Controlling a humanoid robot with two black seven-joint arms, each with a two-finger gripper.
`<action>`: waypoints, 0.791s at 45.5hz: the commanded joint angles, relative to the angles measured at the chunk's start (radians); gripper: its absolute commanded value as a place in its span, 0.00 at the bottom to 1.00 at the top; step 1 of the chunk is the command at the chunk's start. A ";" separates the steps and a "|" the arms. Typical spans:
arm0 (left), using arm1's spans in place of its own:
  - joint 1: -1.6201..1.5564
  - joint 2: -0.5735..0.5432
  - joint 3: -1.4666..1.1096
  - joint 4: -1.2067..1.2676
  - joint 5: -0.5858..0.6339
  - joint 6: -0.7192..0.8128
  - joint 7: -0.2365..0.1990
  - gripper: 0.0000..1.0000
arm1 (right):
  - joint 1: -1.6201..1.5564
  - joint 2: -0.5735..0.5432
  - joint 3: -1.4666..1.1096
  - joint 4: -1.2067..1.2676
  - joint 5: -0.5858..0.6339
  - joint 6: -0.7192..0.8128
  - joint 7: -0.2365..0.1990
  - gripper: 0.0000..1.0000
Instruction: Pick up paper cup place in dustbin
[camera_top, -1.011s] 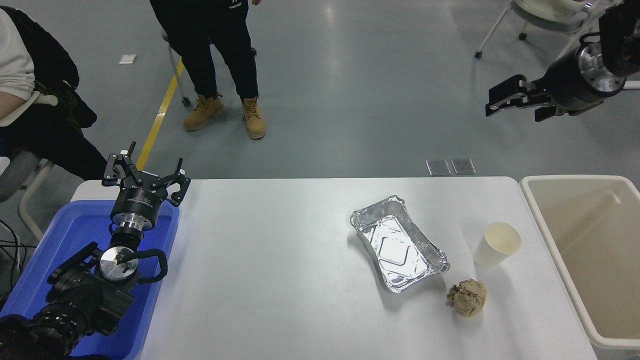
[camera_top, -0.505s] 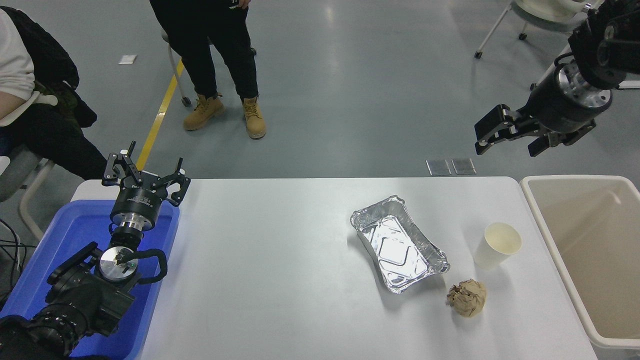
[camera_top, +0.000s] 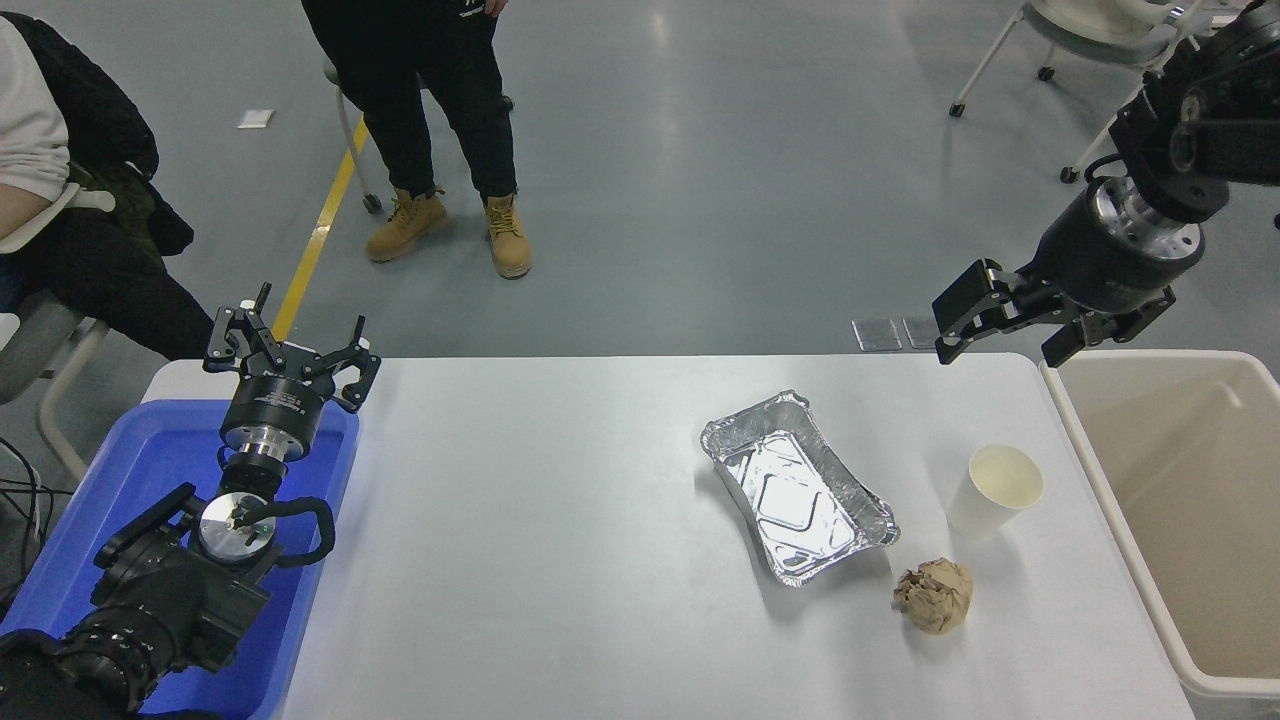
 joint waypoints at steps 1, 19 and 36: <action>0.000 0.000 0.000 0.000 0.000 0.000 0.000 0.99 | -0.003 0.004 0.005 0.013 0.000 0.001 0.000 1.00; 0.000 0.001 0.000 0.000 0.000 0.000 0.000 0.99 | -0.144 -0.019 -0.014 -0.090 -0.004 0.001 0.000 1.00; 0.000 0.001 0.000 0.000 0.000 0.001 0.000 0.99 | -0.446 -0.068 0.003 -0.365 -0.010 -0.074 0.003 1.00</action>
